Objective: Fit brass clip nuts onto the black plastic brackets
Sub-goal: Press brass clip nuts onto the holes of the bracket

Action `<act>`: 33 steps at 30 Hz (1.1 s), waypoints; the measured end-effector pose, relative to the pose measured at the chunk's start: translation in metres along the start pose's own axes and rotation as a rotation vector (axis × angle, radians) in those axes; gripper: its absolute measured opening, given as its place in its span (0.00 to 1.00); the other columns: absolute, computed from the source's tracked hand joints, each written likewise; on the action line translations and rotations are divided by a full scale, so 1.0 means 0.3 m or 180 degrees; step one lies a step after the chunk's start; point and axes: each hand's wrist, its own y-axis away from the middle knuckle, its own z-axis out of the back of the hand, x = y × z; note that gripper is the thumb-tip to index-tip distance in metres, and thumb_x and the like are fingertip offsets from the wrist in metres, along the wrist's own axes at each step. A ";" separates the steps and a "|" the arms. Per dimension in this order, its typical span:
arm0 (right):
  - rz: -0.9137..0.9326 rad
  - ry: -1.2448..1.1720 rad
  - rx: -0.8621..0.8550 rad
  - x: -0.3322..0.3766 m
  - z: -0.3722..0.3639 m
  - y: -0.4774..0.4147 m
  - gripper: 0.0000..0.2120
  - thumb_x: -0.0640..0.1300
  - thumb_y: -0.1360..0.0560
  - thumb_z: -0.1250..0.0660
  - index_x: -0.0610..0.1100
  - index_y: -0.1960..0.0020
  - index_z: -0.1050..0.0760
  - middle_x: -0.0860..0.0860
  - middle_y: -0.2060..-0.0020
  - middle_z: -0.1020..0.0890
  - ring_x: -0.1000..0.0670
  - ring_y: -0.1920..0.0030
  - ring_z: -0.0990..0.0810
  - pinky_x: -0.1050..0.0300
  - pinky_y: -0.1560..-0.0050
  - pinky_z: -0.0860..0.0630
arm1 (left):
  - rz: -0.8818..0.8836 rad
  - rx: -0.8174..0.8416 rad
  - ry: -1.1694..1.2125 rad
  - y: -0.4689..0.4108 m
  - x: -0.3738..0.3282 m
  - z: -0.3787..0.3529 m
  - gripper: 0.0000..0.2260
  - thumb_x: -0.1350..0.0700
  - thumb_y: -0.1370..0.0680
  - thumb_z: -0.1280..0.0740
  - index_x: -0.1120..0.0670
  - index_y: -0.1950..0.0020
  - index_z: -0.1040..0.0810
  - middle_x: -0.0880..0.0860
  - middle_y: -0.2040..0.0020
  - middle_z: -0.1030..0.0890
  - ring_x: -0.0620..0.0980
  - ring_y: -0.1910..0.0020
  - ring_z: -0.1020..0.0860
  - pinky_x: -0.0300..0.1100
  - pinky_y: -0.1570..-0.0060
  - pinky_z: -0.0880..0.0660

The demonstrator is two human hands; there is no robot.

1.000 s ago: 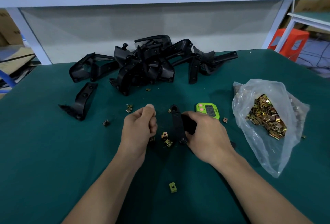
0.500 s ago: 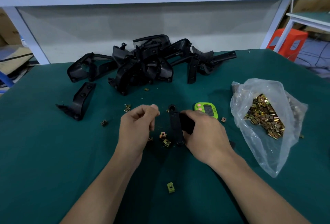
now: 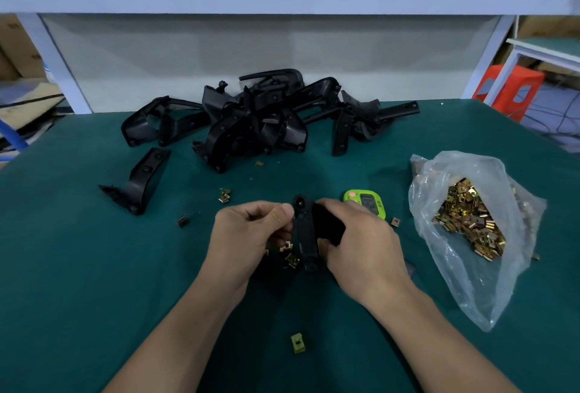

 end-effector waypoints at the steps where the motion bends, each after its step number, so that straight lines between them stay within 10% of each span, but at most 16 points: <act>1: 0.0006 0.0023 -0.0007 0.001 0.000 0.000 0.26 0.46 0.32 0.24 0.61 0.38 0.26 0.60 0.52 0.21 0.50 0.54 0.22 0.55 0.60 0.29 | 0.0044 0.0027 -0.0004 -0.001 0.001 0.002 0.09 0.50 0.31 0.24 0.56 0.62 0.14 0.55 0.66 0.17 0.47 0.68 0.20 0.36 0.67 0.23; 33: -0.0004 0.0058 -0.0023 0.008 0.005 -0.006 0.27 0.43 0.30 0.24 0.60 0.35 0.24 0.59 0.51 0.21 0.49 0.52 0.22 0.56 0.58 0.29 | 0.0718 -0.0152 0.0558 0.053 0.008 -0.062 0.07 0.57 0.21 0.28 0.57 0.57 0.13 0.58 0.55 0.13 0.51 0.59 0.15 0.39 0.60 0.18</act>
